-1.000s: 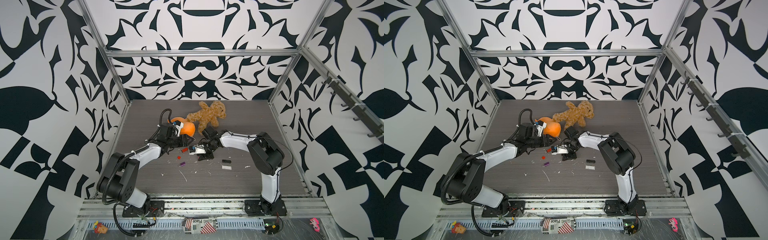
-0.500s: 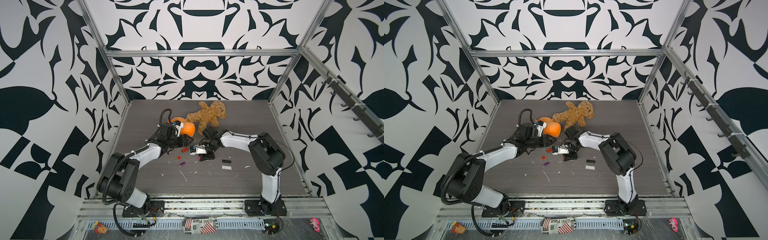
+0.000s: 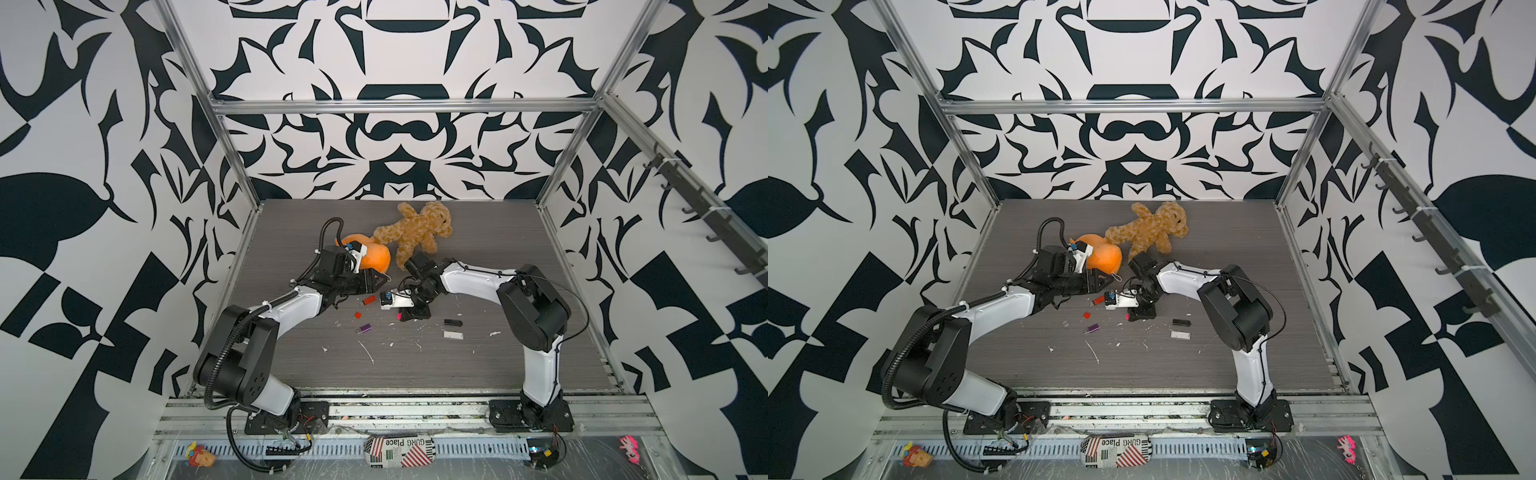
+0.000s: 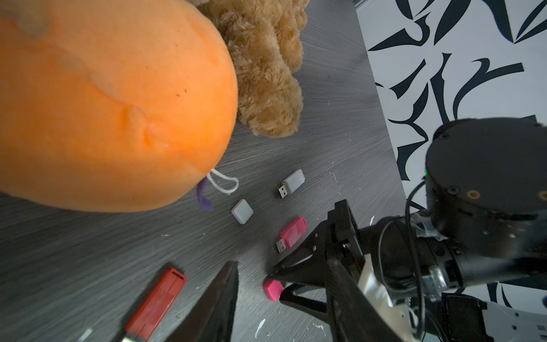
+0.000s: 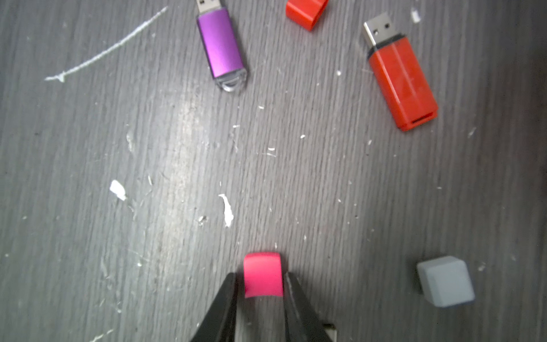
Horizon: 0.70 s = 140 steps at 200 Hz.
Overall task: Close the usb drive cover
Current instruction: Pick up the cover from the center of the board.
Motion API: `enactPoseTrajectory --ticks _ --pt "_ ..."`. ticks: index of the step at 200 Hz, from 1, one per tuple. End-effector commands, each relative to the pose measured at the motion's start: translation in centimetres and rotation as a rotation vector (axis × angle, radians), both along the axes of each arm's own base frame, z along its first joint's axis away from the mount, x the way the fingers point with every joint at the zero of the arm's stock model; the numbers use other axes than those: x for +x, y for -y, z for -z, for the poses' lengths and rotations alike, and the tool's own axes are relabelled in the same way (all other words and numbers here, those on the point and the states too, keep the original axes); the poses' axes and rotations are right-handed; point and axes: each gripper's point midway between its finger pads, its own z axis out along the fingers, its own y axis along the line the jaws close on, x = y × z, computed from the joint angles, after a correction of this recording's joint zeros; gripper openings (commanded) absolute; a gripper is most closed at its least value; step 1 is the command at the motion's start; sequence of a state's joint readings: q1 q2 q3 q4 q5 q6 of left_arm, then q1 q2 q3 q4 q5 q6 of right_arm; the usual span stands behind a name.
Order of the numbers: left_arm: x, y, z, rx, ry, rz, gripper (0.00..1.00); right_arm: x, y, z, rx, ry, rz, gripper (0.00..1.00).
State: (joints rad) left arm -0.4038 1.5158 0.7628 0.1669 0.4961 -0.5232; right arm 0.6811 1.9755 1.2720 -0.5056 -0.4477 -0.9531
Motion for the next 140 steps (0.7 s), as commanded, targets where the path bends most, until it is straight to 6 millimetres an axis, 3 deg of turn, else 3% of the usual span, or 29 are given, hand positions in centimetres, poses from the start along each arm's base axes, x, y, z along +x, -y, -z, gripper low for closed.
enactPoseTrajectory --ticks 1,140 --pt "-0.11 -0.25 -0.06 0.001 0.006 -0.002 0.51 0.04 0.28 -0.78 -0.017 -0.007 0.000 0.28" --pt "-0.13 -0.41 0.01 0.002 0.002 -0.014 0.52 0.12 -0.49 -0.41 -0.011 -0.034 0.013 0.30"
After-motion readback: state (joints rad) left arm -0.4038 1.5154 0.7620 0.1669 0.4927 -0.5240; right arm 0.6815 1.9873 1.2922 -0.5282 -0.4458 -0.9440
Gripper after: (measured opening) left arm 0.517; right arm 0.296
